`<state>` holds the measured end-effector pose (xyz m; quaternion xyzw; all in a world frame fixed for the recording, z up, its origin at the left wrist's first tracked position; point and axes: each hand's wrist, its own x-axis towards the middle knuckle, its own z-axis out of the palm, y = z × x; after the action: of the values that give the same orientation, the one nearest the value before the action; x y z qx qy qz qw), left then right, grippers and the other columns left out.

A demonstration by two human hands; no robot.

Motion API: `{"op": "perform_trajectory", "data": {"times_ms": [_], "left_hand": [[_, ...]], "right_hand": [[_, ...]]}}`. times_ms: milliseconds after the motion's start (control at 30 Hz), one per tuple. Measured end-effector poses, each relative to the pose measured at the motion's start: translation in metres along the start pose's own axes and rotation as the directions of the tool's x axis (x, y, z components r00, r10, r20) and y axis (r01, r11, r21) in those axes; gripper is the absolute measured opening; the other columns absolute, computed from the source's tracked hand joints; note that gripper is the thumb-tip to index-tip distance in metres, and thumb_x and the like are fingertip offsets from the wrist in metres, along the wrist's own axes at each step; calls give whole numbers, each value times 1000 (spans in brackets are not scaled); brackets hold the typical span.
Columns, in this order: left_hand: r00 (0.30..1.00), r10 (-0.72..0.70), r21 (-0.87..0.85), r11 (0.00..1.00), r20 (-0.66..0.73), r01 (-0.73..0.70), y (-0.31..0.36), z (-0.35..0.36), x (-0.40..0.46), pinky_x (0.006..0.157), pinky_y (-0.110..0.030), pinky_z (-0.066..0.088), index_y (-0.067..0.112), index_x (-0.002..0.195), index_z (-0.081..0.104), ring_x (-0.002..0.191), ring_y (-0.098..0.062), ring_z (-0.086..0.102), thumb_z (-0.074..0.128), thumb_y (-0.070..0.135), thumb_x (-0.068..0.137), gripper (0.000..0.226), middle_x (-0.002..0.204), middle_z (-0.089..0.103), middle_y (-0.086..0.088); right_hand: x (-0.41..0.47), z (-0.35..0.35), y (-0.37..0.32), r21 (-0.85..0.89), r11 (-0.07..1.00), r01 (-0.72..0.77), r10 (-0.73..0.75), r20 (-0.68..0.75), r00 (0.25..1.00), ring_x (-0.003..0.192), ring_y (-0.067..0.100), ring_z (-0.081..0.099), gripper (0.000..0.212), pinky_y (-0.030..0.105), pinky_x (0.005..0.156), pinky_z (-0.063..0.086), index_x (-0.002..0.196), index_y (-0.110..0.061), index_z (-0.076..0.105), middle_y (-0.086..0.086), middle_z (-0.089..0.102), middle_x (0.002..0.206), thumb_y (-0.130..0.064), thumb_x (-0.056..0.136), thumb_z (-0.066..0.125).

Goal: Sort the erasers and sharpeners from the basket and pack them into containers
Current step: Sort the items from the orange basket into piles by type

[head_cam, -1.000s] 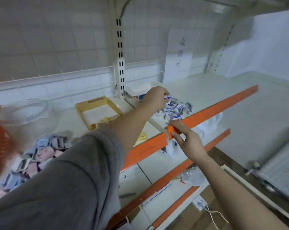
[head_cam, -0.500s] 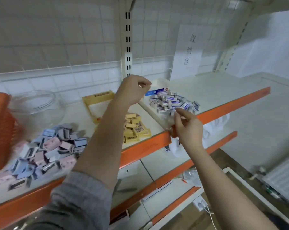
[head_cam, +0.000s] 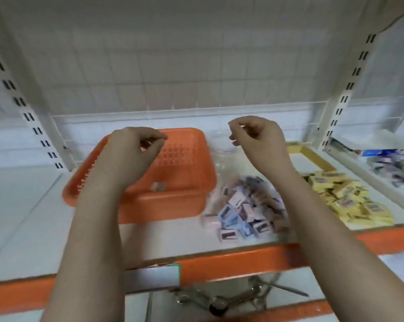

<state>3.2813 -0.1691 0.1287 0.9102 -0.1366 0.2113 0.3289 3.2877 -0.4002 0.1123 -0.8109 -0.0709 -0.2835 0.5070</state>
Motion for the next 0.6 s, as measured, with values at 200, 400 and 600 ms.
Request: {"op": "perform_trajectory", "data": {"times_ms": [200,400,600], "left_hand": [[999,-31,65,997,-10,32,-78,-57,-17,73,-21,40,22,98,72,74,5,55,60,16,88,17,85,65,12],[998,-14,1,1000,-56,14,-109,-75,-30,75,-22,49,22,100,72,79,2,60,59,15,88,20,83,62,20],[996,-50,-6,999,-73,50,-119,-74,-35,76,-21,48,24,100,72,83,3,59,58,16,89,20,88,66,14]], "right_hand": [[48,115,-32,-339,913,228,-20,520,854,76,8,59,15,16,71,43,96,-14,73,-8,62,77,-18,86,64],[66,207,-24,-483,673,561,198,848,492,96,20,57,35,21,72,36,121,-13,63,7,66,116,-18,86,64],[61,245,-2,-552,734,395,193,727,659,105,27,58,31,27,80,41,111,-4,63,14,64,115,-22,86,67]]}}
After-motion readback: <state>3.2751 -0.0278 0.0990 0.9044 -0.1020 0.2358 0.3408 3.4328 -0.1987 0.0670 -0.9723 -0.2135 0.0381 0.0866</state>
